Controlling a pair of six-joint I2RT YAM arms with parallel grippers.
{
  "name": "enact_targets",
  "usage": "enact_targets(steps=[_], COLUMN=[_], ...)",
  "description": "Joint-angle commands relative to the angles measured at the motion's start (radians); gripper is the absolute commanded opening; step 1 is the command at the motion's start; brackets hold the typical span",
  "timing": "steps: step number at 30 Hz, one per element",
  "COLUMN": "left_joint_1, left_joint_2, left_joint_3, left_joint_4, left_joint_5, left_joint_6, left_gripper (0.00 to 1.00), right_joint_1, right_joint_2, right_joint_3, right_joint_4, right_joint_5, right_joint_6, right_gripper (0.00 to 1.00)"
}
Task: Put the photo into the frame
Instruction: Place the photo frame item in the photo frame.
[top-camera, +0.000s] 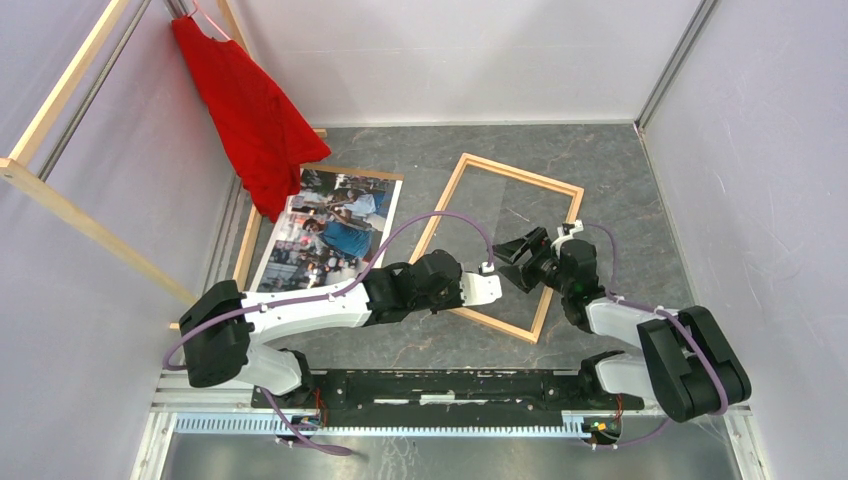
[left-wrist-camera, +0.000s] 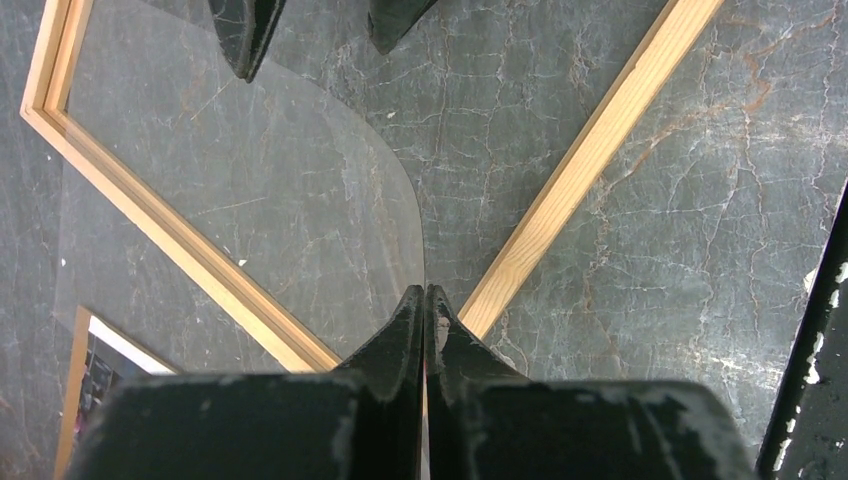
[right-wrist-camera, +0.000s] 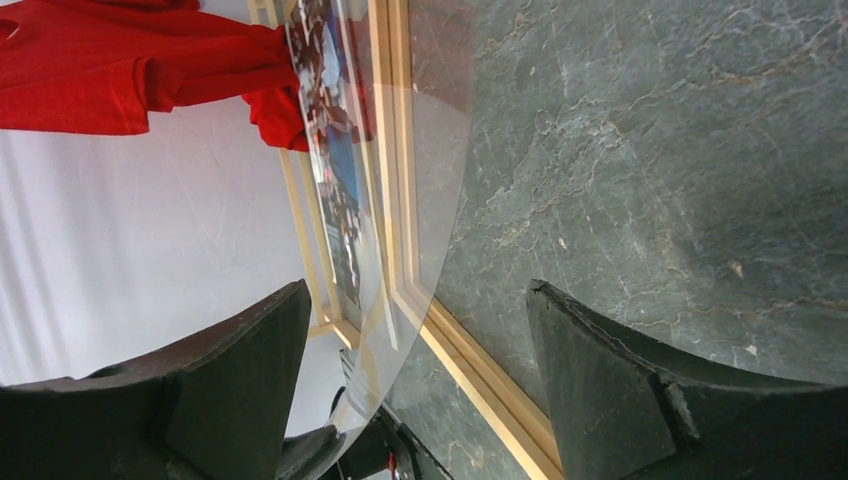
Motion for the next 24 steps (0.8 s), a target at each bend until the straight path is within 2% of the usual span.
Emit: enact_targets(steps=[1, 9, 15, 17, 19, 21, 22, 24], left_joint_1=[-0.008, -0.013, -0.019, -0.019, -0.018, -0.019, -0.019, -0.017], left_joint_2=[-0.01, -0.014, -0.05, -0.053, -0.053, -0.052, -0.047, -0.031], left_joint_3=[0.013, 0.019, 0.002, -0.002, -0.002, 0.002, 0.008, 0.039], left_joint_4=[0.037, 0.04, 0.029, 0.021, 0.015, 0.01, 0.001, -0.049], left_joint_5=[0.018, 0.074, 0.127, 0.136, 0.14, 0.14, 0.137, 0.127], left_joint_6=[-0.028, -0.016, 0.031, 0.044, 0.056, 0.064, 0.067, 0.066], left_gripper=[0.02, 0.02, 0.02, 0.02, 0.02, 0.04, 0.09, 0.32], right_joint_1=[0.002, 0.039, 0.039, 0.039, 0.033, 0.024, 0.014, -0.011], right_joint_2=[0.051, 0.282, 0.426, 0.457, 0.473, 0.473, 0.468, 0.455], right_joint_3=[0.086, 0.231, 0.299, 0.301, 0.304, 0.306, 0.307, 0.303], right_joint_4=[-0.031, 0.013, 0.092, 0.171, 0.225, 0.227, 0.223, 0.213], right_joint_5=[0.003, 0.009, -0.025, -0.062, -0.09, -0.103, -0.112, -0.125], right_joint_6=[-0.044, -0.073, -0.071, -0.042, -0.024, -0.037, -0.052, -0.083], right_gripper=[0.86, 0.82, 0.71, 0.62, 0.44, 0.31, 0.22, 0.1])
